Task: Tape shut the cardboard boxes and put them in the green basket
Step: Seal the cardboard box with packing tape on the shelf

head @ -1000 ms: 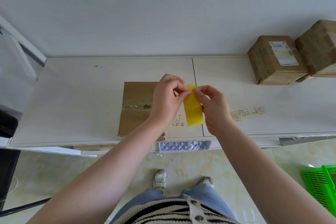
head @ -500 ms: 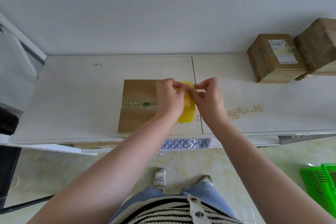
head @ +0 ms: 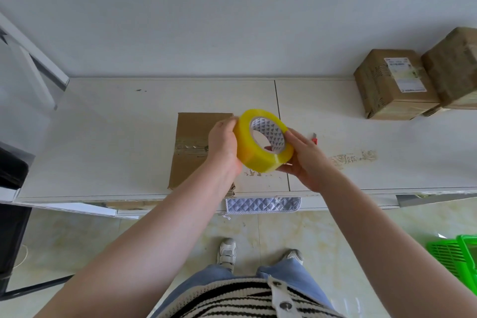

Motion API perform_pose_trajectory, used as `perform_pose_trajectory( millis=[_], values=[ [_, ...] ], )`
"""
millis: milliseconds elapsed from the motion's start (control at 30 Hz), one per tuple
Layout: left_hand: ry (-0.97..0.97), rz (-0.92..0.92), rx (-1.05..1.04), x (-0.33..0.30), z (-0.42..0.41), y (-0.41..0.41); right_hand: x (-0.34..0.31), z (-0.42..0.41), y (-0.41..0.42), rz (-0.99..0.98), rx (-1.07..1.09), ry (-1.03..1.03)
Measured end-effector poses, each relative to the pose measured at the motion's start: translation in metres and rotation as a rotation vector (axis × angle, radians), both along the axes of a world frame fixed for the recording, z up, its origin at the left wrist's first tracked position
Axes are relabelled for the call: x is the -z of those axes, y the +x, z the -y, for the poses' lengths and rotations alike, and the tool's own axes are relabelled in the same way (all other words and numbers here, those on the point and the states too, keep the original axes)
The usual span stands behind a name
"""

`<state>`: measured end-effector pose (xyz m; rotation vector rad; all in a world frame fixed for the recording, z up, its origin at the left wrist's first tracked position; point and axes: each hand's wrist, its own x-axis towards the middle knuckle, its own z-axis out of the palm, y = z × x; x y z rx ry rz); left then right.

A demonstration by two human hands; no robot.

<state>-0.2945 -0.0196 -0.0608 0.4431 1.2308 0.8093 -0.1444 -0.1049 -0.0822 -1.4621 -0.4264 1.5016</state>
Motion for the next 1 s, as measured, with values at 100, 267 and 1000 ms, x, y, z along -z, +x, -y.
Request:
perform_pose_trajectory(
  millis=[100, 267, 1000],
  values=[
    [0.023, 0.011, 0.051, 0.005, -0.010, -0.004, -0.003, -0.002, 0.012, 0.024, -0.006, 0.096],
    [0.622, -0.596, 0.231, 0.018, -0.020, -0.021, 0.004, -0.007, 0.025, 0.295, 0.011, -0.020],
    [0.336, -0.888, 0.501, 0.077, -0.034, -0.117, 0.007, -0.047, -0.136, 0.725, -0.190, -0.054]
  ],
)
